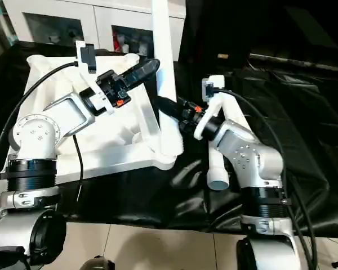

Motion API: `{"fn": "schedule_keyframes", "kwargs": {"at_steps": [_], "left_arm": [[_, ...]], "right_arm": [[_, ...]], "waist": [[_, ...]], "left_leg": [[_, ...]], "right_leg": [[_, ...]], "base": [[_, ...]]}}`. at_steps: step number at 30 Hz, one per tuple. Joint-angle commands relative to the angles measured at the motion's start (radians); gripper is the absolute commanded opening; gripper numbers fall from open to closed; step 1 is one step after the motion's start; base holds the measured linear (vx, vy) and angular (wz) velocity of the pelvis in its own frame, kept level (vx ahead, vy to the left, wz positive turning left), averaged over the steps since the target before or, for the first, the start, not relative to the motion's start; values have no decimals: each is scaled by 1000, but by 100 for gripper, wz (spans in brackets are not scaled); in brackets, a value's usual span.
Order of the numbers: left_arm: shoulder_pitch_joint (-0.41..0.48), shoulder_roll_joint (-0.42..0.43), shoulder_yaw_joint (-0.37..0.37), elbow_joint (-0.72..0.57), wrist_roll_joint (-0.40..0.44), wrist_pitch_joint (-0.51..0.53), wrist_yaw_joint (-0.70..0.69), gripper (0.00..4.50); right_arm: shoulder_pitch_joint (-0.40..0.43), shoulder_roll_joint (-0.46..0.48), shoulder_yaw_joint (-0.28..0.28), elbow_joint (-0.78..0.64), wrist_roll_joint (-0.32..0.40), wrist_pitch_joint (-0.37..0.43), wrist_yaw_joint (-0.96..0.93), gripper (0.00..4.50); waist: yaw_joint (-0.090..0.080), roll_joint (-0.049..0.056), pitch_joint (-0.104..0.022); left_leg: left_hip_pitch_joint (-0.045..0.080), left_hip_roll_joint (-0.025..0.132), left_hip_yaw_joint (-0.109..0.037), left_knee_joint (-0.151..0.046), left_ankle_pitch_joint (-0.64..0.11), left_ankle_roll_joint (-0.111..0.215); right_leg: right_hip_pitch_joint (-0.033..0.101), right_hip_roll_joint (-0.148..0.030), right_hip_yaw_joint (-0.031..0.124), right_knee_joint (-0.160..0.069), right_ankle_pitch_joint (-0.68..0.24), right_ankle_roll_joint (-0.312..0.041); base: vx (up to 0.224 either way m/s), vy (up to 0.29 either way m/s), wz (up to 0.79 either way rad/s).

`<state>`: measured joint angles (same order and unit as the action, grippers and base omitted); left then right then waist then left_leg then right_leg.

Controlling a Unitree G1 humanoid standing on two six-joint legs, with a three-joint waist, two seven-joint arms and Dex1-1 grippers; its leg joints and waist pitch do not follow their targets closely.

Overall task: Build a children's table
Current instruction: Move to table

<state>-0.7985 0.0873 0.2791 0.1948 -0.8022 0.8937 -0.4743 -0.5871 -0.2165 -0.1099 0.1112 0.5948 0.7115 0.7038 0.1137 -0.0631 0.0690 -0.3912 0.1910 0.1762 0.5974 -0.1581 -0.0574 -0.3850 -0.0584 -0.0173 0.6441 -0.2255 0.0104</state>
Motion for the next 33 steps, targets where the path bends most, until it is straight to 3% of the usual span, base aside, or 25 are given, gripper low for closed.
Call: {"fn": "schedule_keyframes", "kwargs": {"at_steps": [1, 4, 10, 33], "left_arm": [[-27, -8, -18, -9, -7, 1, -1, 450], [-33, -11, -36, 11, 21, -17, 3, 450], [-39, -24, -28, 16, 6, -24, 6, 450], [-50, -1, -43, 35, 52, -62, 27, 243]], "right_arm": [[16, -12, 34, -56, 9, 19, 36, 181], [38, -26, 88, -92, 14, 34, 81, 181], [47, -28, 117, -90, -2, 33, 85, 181], [36, -27, 102, -65, -6, -1, 70, 181]], "waist": [[1, 8, -76], [2, 9, -75], [2, 10, -74], [3, 17, -76]], "left_leg": [[26, 27, -7, -67, -123, -40], [26, 29, -8, -68, -129, -37], [27, 30, -9, -69, -148, -51], [28, 29, -11, -67, -142, -51]], "right_leg": [[47, -63, 29, -74, 29, -193], [47, -63, 29, -76, 22, -194], [43, -66, 30, -77, -19, -192], [46, -64, 29, -73, 32, -204]], "base": [[0, 0, 0], [0, 0, 0], [0, 0, 0], [0, 0, 0]]}}
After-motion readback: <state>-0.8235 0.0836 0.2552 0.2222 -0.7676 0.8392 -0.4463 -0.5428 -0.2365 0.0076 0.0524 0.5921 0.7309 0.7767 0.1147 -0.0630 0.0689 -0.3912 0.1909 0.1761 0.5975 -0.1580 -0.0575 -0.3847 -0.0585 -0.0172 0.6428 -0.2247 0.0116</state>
